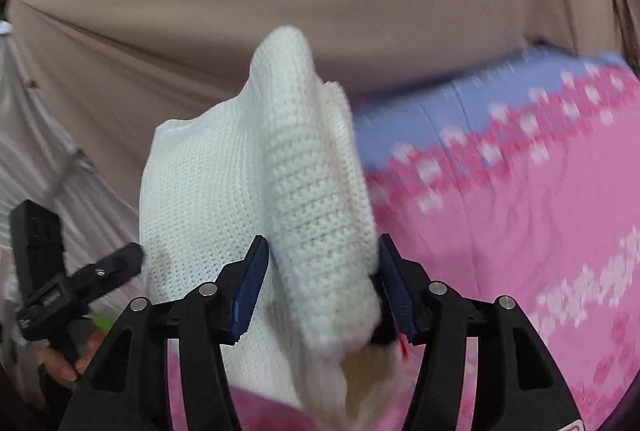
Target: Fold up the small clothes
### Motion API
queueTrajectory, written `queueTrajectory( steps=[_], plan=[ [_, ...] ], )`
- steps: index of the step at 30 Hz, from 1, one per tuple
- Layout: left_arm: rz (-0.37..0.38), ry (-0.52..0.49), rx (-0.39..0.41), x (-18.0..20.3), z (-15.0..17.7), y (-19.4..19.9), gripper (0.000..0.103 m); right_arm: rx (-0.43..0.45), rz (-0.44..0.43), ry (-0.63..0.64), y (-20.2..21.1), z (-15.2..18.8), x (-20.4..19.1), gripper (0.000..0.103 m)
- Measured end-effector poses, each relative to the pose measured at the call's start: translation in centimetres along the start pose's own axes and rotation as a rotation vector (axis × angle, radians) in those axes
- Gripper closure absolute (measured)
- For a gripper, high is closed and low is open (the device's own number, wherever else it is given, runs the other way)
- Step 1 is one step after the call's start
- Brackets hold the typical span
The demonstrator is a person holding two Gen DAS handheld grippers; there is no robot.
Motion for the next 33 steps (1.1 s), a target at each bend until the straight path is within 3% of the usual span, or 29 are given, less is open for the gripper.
queueTrajectory(
  steps=[1, 3, 5, 6, 8, 10, 12, 15, 16, 17, 18, 19, 21, 25, 27, 30, 31, 33],
  plan=[
    [-0.029, 0.09, -0.035, -2.2, 1.8, -1.5, 0.031, -0.094, 0.058, -0.039, -3.0, 2.7, 2.6, 0.052],
    [-0.012, 0.238, -0.021, -4.4, 3.4, -1.6, 0.03, -0.188, 0.041, -0.107, -4.6, 5.4, 5.2, 0.057],
    [0.032, 0.314, 0.032, -4.7, 3.2, -1.0, 0.02, -0.173, -0.007, -0.116, -3.6, 5.5, 6.1, 0.053],
    [0.035, 0.323, 0.048, -4.4, 2.7, -1.0, 0.014, -0.149, -0.013, -0.084, -3.1, 4.6, 6.0, 0.035],
    [0.04, 0.33, 0.071, -3.6, 0.9, -1.8, 0.01, -0.113, -0.019, -0.046, -3.3, 2.3, 5.7, 0.017],
    [0.033, 0.342, 0.065, -3.6, -0.3, -3.6, 0.006, -0.151, -0.073, -0.037, -5.7, 0.4, 5.1, 0.017],
    [0.022, 0.361, 0.006, -4.2, -0.5, -6.2, 0.006, -0.201, -0.081, -0.029, -8.6, -0.4, 4.5, 0.017],
    [0.021, 0.391, -0.122, -5.3, 0.5, -11.2, 0.011, -0.296, -0.069, -0.075, -13.9, 0.3, 5.1, 0.017],
    [0.024, 0.384, -0.111, -5.2, 0.3, -11.5, 0.012, -0.336, -0.099, -0.125, -15.7, 0.9, 5.2, 0.017],
    [0.043, 0.353, -0.113, -4.7, -0.1, -11.4, 0.032, -0.365, -0.124, -0.155, -16.8, 1.5, 5.1, 0.021],
    [0.045, 0.336, -0.146, -4.2, -0.5, -11.3, 0.045, -0.305, -0.124, -0.136, -16.8, 1.1, 4.6, 0.061],
    [0.05, 0.342, -0.152, -3.9, -0.8, -10.6, 0.052, -0.34, -0.168, -0.114, -17.3, 1.3, 3.6, 0.068],
    [0.092, 0.33, -0.16, -3.0, -1.5, -8.5, 0.06, -0.353, -0.163, -0.151, -16.6, 0.6, 2.6, 0.073],
    [0.159, 0.306, -0.189, -1.4, -0.7, -4.5, 0.059, -0.291, -0.235, -0.076, -10.4, -0.9, -0.1, 0.074],
    [0.107, 0.299, -0.234, -1.3, 1.8, -5.2, 0.056, -0.306, -0.23, -0.072, -8.5, 0.4, 0.3, 0.069],
    [-0.031, 0.254, -0.291, -1.9, 5.3, -8.0, 0.048, -0.402, -0.14, -0.082, -10.6, 5.2, 2.9, 0.061],
    [-0.037, 0.26, -0.275, -1.9, 5.7, -7.8, 0.047, -0.462, -0.055, -0.101, -11.8, 7.3, 4.4, 0.061],
    [-0.048, 0.253, -0.217, -1.3, 5.3, -5.9, 0.044, -0.431, -0.078, -0.144, -10.6, 7.8, 4.8, 0.058]
  ],
)
Point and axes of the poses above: each gripper's, at about its wrist camera, not at the fingertips, and y roughly against the way its jaws point, x to its right, z to its underside, the point moved 5 cm from there along -y, roughly the way its jaws point, and after that the axes turned 2 degrees about z, right-handed, at the moved point
